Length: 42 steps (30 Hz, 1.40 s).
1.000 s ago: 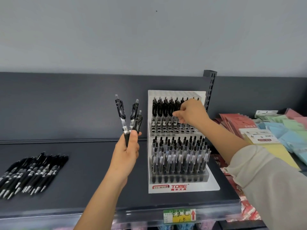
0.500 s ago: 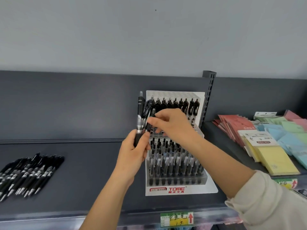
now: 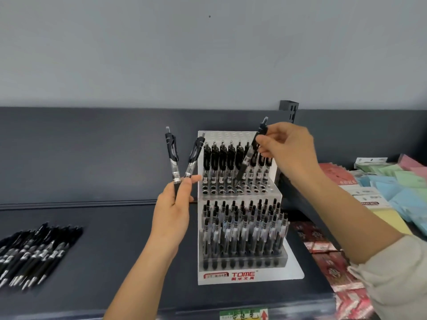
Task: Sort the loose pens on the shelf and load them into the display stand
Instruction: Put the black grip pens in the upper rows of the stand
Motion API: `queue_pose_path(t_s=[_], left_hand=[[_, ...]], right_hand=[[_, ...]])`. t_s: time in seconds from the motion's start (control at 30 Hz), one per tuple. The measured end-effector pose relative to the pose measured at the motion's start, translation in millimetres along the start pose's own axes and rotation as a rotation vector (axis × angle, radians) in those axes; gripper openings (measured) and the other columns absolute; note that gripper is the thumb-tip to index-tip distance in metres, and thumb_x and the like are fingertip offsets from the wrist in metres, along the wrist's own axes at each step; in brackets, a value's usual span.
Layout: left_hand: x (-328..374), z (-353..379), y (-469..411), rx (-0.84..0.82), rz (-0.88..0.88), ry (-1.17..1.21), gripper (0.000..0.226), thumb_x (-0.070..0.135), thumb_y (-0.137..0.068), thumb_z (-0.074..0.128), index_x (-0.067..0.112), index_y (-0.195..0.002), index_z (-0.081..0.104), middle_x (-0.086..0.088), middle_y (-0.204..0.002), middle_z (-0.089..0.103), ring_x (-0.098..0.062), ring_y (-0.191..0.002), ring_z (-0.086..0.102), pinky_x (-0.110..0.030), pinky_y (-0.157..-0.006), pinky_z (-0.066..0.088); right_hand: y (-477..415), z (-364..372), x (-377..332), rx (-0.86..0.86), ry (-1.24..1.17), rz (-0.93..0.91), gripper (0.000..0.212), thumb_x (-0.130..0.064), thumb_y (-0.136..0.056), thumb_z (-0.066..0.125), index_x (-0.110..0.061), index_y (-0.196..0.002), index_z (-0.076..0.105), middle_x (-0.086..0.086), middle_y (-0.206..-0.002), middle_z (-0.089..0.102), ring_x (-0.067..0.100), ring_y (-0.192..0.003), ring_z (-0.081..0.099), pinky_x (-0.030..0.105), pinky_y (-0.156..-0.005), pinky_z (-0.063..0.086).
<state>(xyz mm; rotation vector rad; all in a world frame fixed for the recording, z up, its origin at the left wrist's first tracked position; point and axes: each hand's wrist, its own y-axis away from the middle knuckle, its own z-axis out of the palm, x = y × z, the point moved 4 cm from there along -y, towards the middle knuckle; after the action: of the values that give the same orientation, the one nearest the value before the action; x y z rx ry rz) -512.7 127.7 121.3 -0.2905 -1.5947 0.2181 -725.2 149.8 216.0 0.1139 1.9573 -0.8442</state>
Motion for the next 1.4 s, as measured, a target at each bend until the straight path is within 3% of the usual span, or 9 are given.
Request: queue_pose_path(t_s=[0.13,0.27,0.4,0.63,0.77,0.87,0.97,1.27,1.4], left_hand=[[3,7,-3,0.006,-0.015,-0.014,0.025,0.034,-0.099,0.039,0.041,-0.102,0.063,0.007,-0.079,0.055,-0.002,-0.073,0.051,-0.021,-0.073,0.041],[8,13,-1,0.016,0.000,-0.026,0.020,0.032,-0.098,0.042,0.036,-0.086,0.057,0.007,-0.069,0.051,-0.010,-0.068,0.045,-0.024,-0.067,0.038],[11,17,2,0.020,0.010,0.001,0.023,0.029,-0.099,0.042,0.050,-0.096,0.052,0.011,-0.061,0.048,0.000,-0.063,0.047,-0.025,-0.075,0.040],[14,25,6,0.004,0.015,0.006,0.022,0.027,-0.099,0.043,0.045,-0.104,0.054,0.012,-0.059,0.057,0.003,-0.071,0.056,-0.034,-0.096,0.039],[15,32,7,-0.026,0.031,0.005,0.021,0.027,-0.099,0.042,0.040,-0.106,0.056,0.009,-0.065,0.063,0.002,-0.075,0.059,-0.029,-0.089,0.044],[16,39,7,-0.044,0.043,0.010,0.019,0.026,-0.098,0.043,0.039,-0.102,0.057,0.011,-0.065,0.064,0.003,-0.073,0.059,-0.024,-0.076,0.042],[14,46,7,-0.074,0.043,0.019,0.020,0.024,-0.097,0.046,0.035,-0.109,0.059,0.010,-0.065,0.064,-0.002,-0.074,0.061,-0.027,-0.080,0.047],[23,56,6,-0.133,0.156,-0.062,0.022,0.021,-0.095,0.050,0.039,-0.102,0.060,0.013,-0.077,0.070,0.005,-0.075,0.061,-0.003,-0.069,0.042],[22,48,3,-0.043,0.138,-0.106,0.019,0.029,-0.096,0.047,0.043,-0.097,0.060,0.006,-0.083,0.066,-0.013,-0.074,0.056,-0.010,-0.066,0.042]], right_hand=[[-14,1,20,0.006,0.147,-0.055,0.005,-0.017,-0.086,0.067,-0.020,-0.088,0.064,0.000,-0.078,0.069,0.015,-0.074,0.069,0.038,-0.080,0.057],[-20,5,24,-0.014,0.189,-0.101,0.007,-0.020,-0.087,0.065,-0.018,-0.094,0.065,-0.001,-0.082,0.068,0.017,-0.079,0.067,0.040,-0.084,0.054],[-25,7,24,-0.034,0.249,-0.139,0.015,-0.022,-0.087,0.065,-0.013,-0.099,0.066,0.001,-0.086,0.068,0.019,-0.083,0.066,0.039,-0.086,0.053],[-18,29,51,-0.268,0.436,-0.038,0.030,-0.026,-0.090,0.060,0.001,-0.081,0.065,0.018,-0.076,0.069,0.030,-0.075,0.067,0.039,-0.077,0.054],[-16,24,50,-0.266,0.423,-0.031,0.031,-0.034,-0.089,0.062,-0.004,-0.085,0.069,0.011,-0.074,0.069,0.025,-0.073,0.066,0.032,-0.073,0.053],[-8,11,36,-0.196,0.323,-0.063,0.026,-0.044,-0.087,0.060,-0.019,-0.086,0.065,-0.008,-0.072,0.064,0.007,-0.069,0.062,0.020,-0.066,0.046],[9,14,19,-0.359,0.051,0.007,0.019,-0.044,-0.087,0.058,-0.026,-0.087,0.064,-0.008,-0.077,0.067,0.000,-0.060,0.063,0.016,-0.058,0.047],[23,23,16,-0.380,-0.310,0.165,0.019,-0.025,-0.085,0.067,-0.009,-0.078,0.060,0.004,-0.072,0.065,0.009,-0.059,0.062,0.021,-0.057,0.053],[10,10,13,-0.349,-0.310,0.151,0.007,-0.019,-0.091,0.058,-0.014,-0.087,0.060,0.002,-0.084,0.065,0.007,-0.067,0.063,0.020,-0.065,0.057]])
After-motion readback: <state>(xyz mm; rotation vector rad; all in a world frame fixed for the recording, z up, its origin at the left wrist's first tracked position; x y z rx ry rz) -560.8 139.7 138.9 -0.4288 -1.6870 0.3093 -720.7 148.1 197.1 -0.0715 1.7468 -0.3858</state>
